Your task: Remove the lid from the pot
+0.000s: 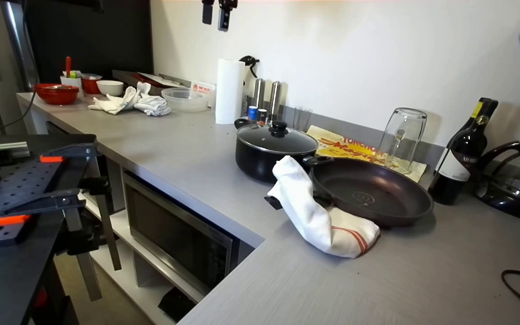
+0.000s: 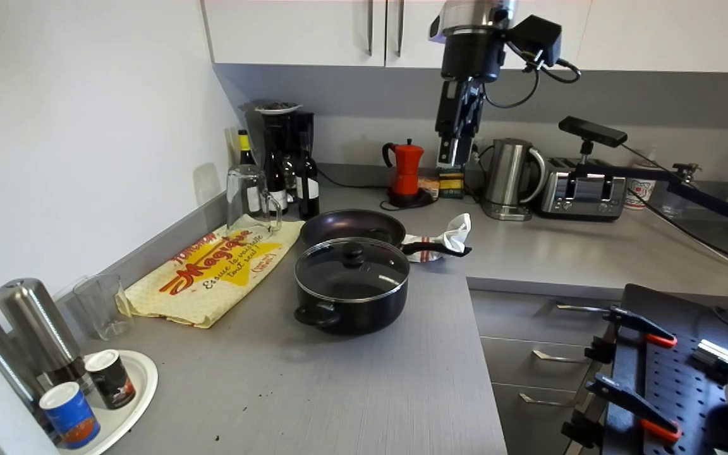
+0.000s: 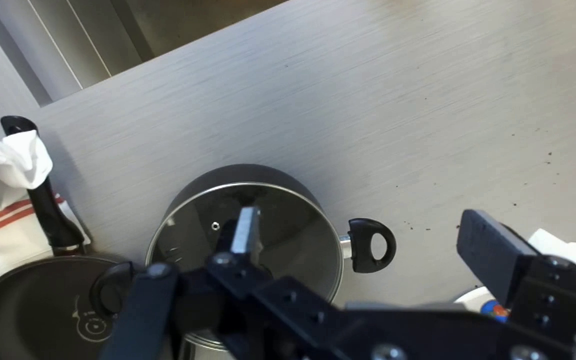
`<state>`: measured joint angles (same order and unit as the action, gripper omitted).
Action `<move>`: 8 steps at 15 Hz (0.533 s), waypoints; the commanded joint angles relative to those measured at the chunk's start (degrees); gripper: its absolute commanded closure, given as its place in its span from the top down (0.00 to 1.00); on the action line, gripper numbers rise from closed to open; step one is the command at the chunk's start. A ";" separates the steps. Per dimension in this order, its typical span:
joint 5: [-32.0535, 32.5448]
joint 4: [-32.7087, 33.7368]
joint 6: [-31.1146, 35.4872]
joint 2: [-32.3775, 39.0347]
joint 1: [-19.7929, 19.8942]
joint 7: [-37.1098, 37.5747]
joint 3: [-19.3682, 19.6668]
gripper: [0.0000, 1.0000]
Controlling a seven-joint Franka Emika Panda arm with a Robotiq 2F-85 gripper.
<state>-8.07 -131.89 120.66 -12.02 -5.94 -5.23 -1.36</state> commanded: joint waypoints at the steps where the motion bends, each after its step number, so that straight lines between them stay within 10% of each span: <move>1: 5.14 8.13 0.32 9.36 1.13 6.53 -2.15 1.00; 8: 10.94 20.44 -0.54 23.00 0.36 13.83 -1.90 1.00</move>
<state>0.28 -117.91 121.32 5.06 -5.49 5.23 -2.96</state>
